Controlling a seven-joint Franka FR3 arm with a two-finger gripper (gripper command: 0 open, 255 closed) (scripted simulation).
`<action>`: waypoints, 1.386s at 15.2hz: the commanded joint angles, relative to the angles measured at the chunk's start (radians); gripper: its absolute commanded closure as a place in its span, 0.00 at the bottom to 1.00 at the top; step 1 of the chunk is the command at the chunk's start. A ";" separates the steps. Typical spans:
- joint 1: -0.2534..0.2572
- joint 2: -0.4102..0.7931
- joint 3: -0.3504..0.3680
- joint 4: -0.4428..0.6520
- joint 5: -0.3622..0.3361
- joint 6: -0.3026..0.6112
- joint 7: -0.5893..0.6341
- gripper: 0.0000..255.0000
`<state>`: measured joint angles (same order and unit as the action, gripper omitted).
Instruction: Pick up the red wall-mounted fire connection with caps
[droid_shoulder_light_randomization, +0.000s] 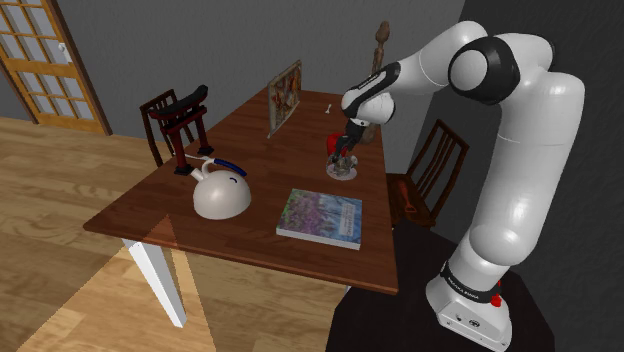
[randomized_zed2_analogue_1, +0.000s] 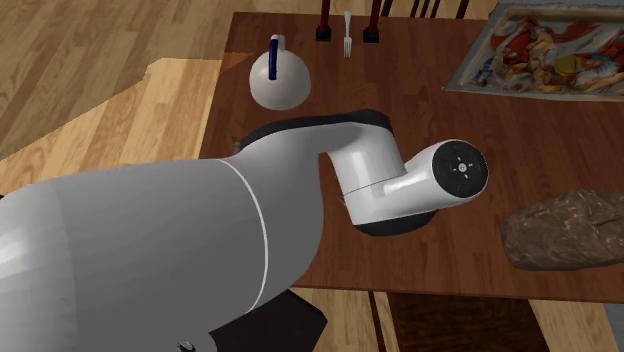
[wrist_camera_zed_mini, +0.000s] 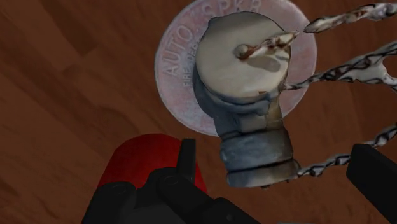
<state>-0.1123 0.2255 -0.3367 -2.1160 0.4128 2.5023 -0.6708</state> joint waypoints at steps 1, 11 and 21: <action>-0.007 0.025 0.006 0.007 0.021 0.014 -0.018 0.00; -0.022 0.078 0.028 -0.001 0.074 0.067 -0.065 1.00; -0.013 0.049 0.015 0.002 0.046 0.040 -0.040 1.00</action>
<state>-0.1282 0.2836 -0.3173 -2.1146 0.4672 2.5508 -0.7178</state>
